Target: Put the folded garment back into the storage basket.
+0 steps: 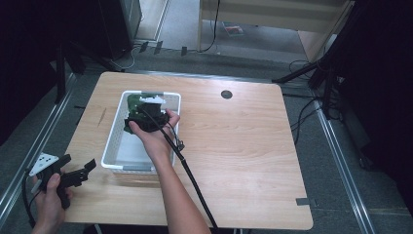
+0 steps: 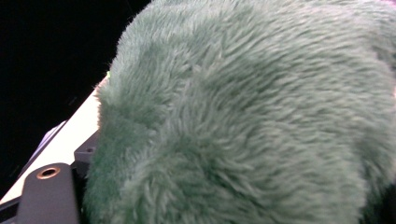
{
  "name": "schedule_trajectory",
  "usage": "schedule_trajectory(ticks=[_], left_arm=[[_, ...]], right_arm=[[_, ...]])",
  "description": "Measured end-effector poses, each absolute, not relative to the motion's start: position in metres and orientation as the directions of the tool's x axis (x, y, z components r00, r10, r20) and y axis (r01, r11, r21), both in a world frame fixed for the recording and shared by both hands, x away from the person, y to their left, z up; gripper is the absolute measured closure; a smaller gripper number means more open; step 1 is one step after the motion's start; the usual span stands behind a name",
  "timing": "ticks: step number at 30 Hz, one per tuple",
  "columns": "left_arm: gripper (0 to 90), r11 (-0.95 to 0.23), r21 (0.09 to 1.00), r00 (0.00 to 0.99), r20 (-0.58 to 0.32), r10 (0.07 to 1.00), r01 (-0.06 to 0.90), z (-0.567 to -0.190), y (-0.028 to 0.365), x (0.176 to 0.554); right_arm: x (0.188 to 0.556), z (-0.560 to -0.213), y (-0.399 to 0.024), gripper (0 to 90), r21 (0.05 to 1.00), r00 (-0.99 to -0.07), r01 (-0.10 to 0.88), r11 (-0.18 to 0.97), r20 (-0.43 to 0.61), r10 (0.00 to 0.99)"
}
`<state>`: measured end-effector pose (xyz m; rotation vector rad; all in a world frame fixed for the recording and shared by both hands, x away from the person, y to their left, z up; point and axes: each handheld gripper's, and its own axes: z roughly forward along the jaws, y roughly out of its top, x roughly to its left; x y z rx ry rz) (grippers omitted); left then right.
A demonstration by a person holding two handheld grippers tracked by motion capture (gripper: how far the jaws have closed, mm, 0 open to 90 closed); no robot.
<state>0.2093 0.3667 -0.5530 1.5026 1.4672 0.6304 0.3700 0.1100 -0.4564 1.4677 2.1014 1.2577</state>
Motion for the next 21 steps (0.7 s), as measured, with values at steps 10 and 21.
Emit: schedule_trajectory(ticks=[10,21], left_arm=[[0.0,0.126,0.861,0.161,-0.232,0.959,0.493,-0.553,0.367,0.209],[0.0,0.129,0.86,0.158,-0.235,0.959,0.493,-0.553,0.367,0.21]], right_arm=[[0.378,-0.474,0.118,17.5,0.749,-0.436,0.65,0.126,0.232,0.869],[0.385,-0.491,0.124,18.0,0.729,-0.417,0.666,0.159,0.187,0.889]])
